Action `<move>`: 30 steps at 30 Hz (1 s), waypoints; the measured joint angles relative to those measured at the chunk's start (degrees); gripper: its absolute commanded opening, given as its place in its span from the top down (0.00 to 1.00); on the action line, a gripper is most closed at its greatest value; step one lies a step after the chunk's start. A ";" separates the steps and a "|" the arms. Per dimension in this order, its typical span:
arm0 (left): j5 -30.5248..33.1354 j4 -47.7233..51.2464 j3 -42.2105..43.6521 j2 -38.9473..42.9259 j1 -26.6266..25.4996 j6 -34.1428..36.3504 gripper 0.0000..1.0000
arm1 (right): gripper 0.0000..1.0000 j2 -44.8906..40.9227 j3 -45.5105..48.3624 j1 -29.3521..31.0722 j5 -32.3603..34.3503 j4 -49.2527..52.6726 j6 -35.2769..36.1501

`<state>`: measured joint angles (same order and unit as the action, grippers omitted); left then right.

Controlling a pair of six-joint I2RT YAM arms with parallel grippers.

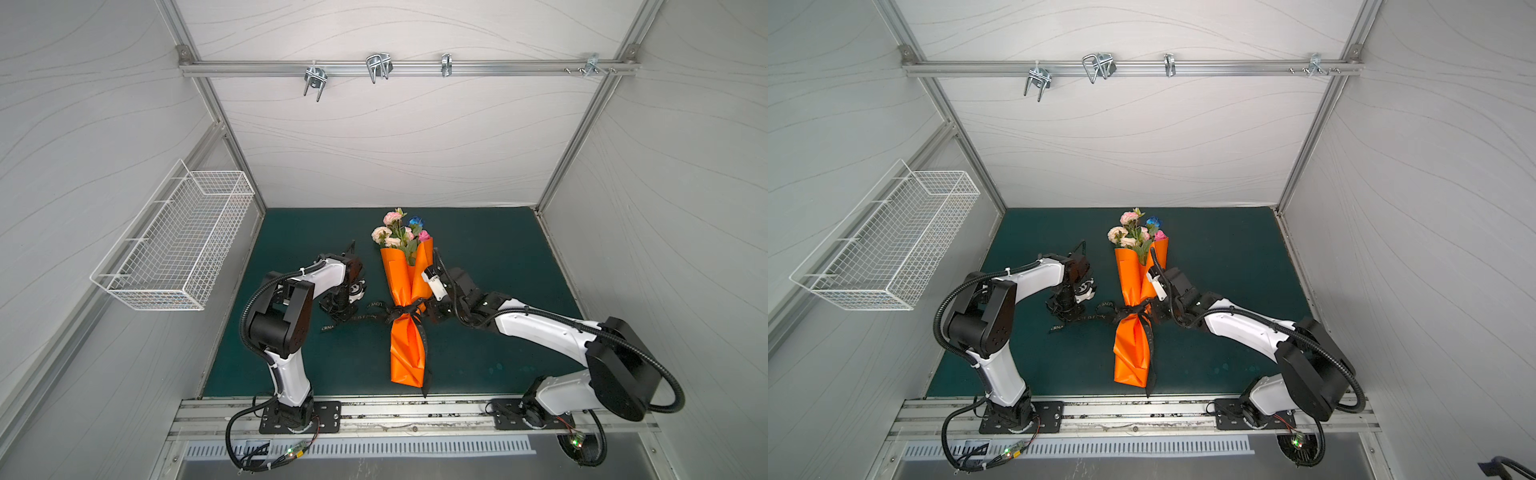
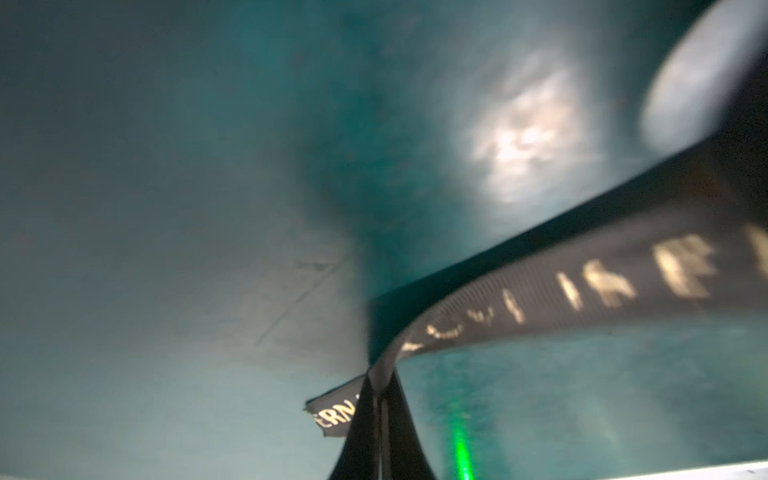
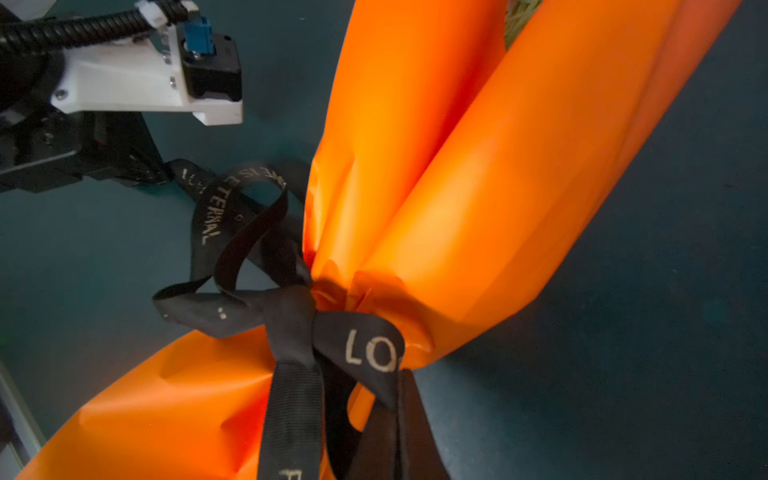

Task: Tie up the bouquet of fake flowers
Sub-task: 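Draw the left gripper back toward the robot, pulling the ribbon end outward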

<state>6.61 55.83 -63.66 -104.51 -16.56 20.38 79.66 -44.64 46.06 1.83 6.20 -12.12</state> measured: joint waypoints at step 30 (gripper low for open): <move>11.65 5.53 -0.52 -3.52 3.10 -2.75 0.81 | 1.00 -4.81 3.67 -0.39 6.23 -0.20 -3.50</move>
<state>18.26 61.36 -64.18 -108.03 -13.45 17.63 74.85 -40.97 45.67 8.05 6.00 -15.62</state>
